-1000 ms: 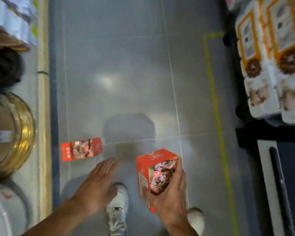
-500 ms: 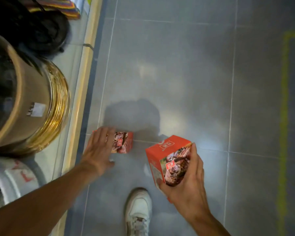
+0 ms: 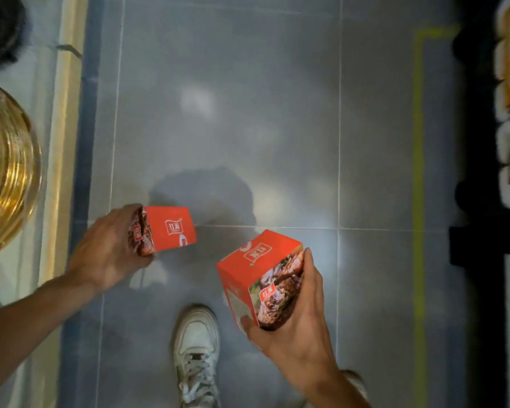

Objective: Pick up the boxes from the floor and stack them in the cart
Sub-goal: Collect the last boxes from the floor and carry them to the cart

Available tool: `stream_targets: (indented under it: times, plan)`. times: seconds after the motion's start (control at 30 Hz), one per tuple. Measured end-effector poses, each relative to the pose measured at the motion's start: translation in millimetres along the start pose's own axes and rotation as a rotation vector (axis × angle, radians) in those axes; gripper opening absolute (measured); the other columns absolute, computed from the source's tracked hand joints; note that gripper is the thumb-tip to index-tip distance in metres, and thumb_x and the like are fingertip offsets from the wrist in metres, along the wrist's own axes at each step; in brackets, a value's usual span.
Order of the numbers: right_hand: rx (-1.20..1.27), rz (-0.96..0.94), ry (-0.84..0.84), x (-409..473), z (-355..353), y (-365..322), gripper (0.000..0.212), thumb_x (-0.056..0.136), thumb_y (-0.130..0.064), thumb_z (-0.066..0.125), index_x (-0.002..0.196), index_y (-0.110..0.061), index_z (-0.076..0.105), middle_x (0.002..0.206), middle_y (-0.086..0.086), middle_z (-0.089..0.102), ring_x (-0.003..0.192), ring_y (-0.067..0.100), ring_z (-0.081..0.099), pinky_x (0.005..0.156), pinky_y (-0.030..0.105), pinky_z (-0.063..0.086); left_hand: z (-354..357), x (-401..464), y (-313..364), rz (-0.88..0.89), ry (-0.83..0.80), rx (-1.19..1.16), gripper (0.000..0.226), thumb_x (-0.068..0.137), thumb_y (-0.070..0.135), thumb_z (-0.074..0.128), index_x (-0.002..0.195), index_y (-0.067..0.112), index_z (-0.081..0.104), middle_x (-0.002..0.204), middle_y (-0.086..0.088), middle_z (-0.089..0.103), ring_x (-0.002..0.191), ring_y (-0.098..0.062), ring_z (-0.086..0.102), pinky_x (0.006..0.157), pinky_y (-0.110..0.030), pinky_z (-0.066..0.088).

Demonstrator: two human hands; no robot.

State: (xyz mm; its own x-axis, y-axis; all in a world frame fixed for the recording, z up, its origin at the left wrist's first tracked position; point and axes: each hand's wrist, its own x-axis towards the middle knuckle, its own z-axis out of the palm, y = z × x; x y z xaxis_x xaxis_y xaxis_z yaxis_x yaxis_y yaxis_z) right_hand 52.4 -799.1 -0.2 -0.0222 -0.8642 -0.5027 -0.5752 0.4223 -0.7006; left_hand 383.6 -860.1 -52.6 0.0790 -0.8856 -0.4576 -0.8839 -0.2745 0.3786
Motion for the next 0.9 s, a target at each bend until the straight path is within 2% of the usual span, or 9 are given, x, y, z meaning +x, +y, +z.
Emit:
stream_targets:
  times: [0.13,0.23,0.33,0.4,0.53,0.63,0.7,0.83,0.9]
  plan:
    - [0.015,-0.02,0.063,-29.0,-56.9,-42.7,0.141,0.047,-0.048,0.094,0.157,-0.044,0.006,0.149,-0.021,0.031,0.141,0.009,0.039,0.111,0.044,0.045,-58.6,-51.3,59.3,-0.049,0.034,-0.317,0.096,0.051,0.043,0.097,0.132,0.036,0.046,0.12,0.01,0.062,0.108,-0.014,0.064,0.09,-0.044,0.055]
    - [0.069,-0.026,0.129,-54.8,-107.6,-93.2,0.139,0.045,-0.045,0.094,0.157,-0.043,0.011,0.149,-0.018,0.033,0.141,0.008,0.039,0.113,0.044,0.042,-111.2,-88.6,105.7,-0.083,0.031,-0.481,0.098,0.051,0.048,0.095,0.135,0.033,0.045,0.124,0.009,0.063,0.114,-0.014,0.063,0.094,-0.046,0.053]
    - [0.109,-0.057,0.162,-91.3,-168.4,-160.4,0.14,0.046,-0.041,0.096,0.156,-0.044,0.01,0.148,-0.017,0.032,0.142,0.005,0.035,0.116,0.043,0.038,-181.4,-125.8,152.6,-0.059,0.041,-0.465,0.098,0.055,0.049,0.089,0.139,0.029,0.041,0.129,0.005,0.059,0.119,-0.019,0.059,0.099,-0.052,0.05]
    - [0.117,-0.091,0.183,-117.5,-202.3,-204.5,0.142,0.044,-0.036,0.098,0.157,-0.043,0.012,0.149,-0.014,0.033,0.142,0.006,0.036,0.117,0.045,0.038,-227.6,-150.2,184.7,-0.008,0.074,-0.472,0.094,0.055,0.043,0.09,0.134,0.036,0.042,0.127,0.011,0.059,0.119,-0.014,0.058,0.1,-0.048,0.049]
    - [0.112,-0.193,0.185,-175.9,-275.3,-299.3,0.141,0.046,-0.035,0.1,0.155,-0.046,0.011,0.149,-0.016,0.031,0.139,-0.008,0.03,0.117,0.04,0.036,-338.9,-206.7,245.9,0.068,0.116,-0.518,0.091,0.054,0.045,0.091,0.132,0.04,0.043,0.124,0.014,0.059,0.117,-0.009,0.059,0.098,-0.044,0.05]
    - [0.099,-0.292,0.205,-212.8,-324.2,-354.0,0.138,0.05,-0.043,0.098,0.157,-0.041,0.011,0.15,-0.017,0.031,0.144,0.008,0.034,0.115,0.049,0.038,-407.9,-244.7,277.1,0.127,0.151,-0.638,0.093,0.053,0.047,0.096,0.131,0.04,0.045,0.127,0.008,0.061,0.12,-0.014,0.06,0.102,-0.048,0.048]
    - [0.101,-0.326,0.232,-236.1,-351.8,-390.1,0.137,0.05,-0.048,0.097,0.158,-0.039,0.012,0.151,-0.016,0.031,0.144,0.011,0.034,0.115,0.05,0.038,-449.9,-269.6,296.9,0.131,0.181,-0.664,0.094,0.052,0.041,0.098,0.13,0.036,0.048,0.125,0.007,0.063,0.119,-0.014,0.062,0.101,-0.052,0.049]
    - [0.123,-0.387,0.297,-273.3,-389.0,-449.0,0.138,0.05,-0.056,0.095,0.157,-0.041,0.009,0.153,-0.013,0.031,0.145,0.012,0.034,0.115,0.05,0.039,-523.5,-314.0,331.5,0.178,0.271,-0.728,0.091,0.046,0.043,0.096,0.124,0.043,0.049,0.118,0.009,0.067,0.111,-0.007,0.064,0.1,-0.039,0.051]
    - [0.132,-0.404,0.318,-287.1,-401.7,-472.2,0.138,0.051,-0.056,0.094,0.158,-0.04,0.007,0.154,-0.012,0.03,0.147,0.012,0.032,0.117,0.051,0.037,-553.5,-330.5,341.8,0.201,0.296,-0.763,0.097,0.043,0.049,0.094,0.128,0.039,0.049,0.121,0.008,0.066,0.114,-0.008,0.063,0.102,-0.038,0.048]
